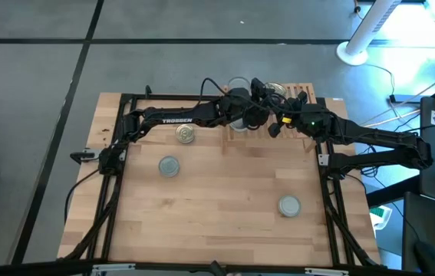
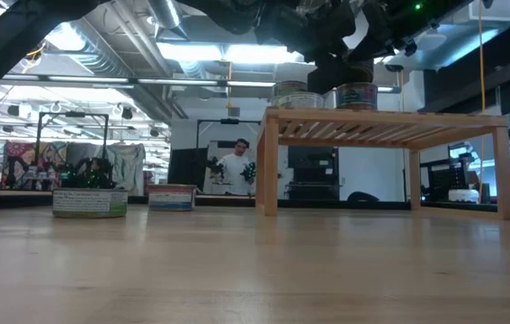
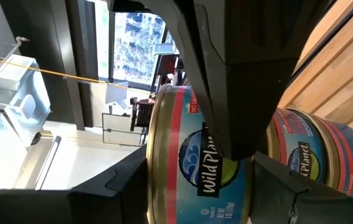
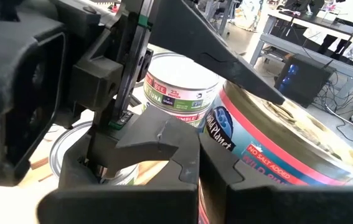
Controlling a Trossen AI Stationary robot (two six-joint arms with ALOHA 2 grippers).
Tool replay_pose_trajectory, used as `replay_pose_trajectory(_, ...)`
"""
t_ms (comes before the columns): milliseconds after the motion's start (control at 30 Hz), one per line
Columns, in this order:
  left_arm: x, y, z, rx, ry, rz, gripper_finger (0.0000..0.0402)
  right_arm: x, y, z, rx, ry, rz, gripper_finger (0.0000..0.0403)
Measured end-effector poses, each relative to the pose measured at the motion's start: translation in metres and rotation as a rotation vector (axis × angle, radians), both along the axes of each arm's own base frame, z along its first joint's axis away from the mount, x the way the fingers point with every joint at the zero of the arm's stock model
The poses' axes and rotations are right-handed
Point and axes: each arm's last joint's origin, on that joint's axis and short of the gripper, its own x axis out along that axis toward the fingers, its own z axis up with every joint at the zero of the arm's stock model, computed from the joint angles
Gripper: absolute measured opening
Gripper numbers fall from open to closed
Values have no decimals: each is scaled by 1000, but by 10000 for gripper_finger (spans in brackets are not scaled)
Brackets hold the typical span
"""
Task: Stack canned seafood by type on shelf
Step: Stack the blue pink tuna can on top of the blue pink tuna cans on the shelf
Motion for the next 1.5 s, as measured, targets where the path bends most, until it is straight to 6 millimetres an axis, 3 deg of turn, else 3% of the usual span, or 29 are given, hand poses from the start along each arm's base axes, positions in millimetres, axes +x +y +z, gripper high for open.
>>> replay_pose_trajectory(1033,-1,7,-1,-105,-52,-72,208,0,0,0,0,0,0,5)
replay_pose_trajectory(1333,-1,7,-1,-82,-33,-81,285,0,0,0,0,0,1,5)
replay_pose_trajectory(1500,-1,7,-1,-84,-34,-81,301,0,0,0,0,0,0,5)
